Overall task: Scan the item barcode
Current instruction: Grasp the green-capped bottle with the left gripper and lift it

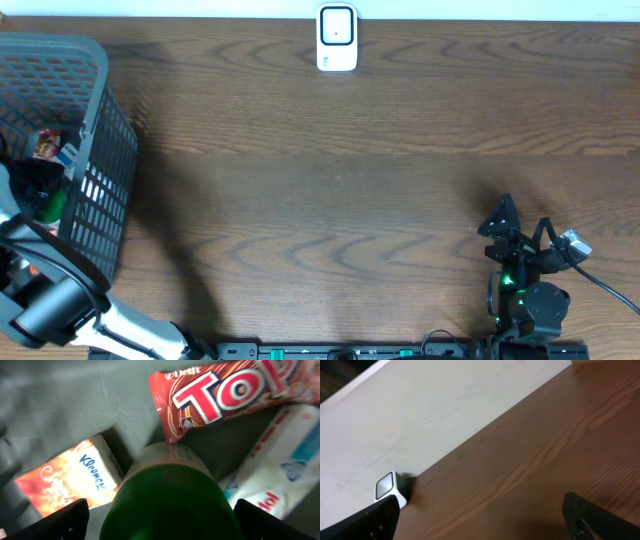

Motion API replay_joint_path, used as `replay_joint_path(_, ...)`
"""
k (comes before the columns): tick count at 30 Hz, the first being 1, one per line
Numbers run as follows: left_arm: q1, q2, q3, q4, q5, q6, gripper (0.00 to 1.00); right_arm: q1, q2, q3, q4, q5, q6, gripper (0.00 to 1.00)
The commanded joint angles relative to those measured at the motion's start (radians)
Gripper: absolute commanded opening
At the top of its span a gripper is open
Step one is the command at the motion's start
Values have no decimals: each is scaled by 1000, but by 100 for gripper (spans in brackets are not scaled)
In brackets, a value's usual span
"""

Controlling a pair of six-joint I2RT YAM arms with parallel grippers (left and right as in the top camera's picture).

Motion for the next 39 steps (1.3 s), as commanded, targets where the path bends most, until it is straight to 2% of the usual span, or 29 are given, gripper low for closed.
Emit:
replay_joint_path(1,-1,51,2,-4,-18,-13,91,-14,-3,-1,-4,-1,-8,99)
replay_joint_path(7,-1,70,2,-5,-15,-15,62,-14,-3,-1,-5,-1,-8,99)
replay_joint_path(10,-1,57,3,-24,-7,-15,58,-14,-3,-1,-4,-1,-8,99)
replay_joint_path(19,-1,-127,102,-128,106,-11,57,-14,-3,-1,-4,-1,-8,99)
replay_joint_path(24,-1,-309,177,-148,220,-11,63,-14,-3,-1,-5,-1,-8,99)
replay_joint_path(31,-31,-568,195,-88,599,-51,63,-14,-3,-1,-5,-1,-8,99)
replay_joint_path(35,-146,-658,195,-76,689,-104,63,-14,-3,-1,-5,-1,-8,99)
replay_joint_path(39,-377,-677,193,-81,600,-101,63,-14,-3,-1,-4,-1,-8,99)
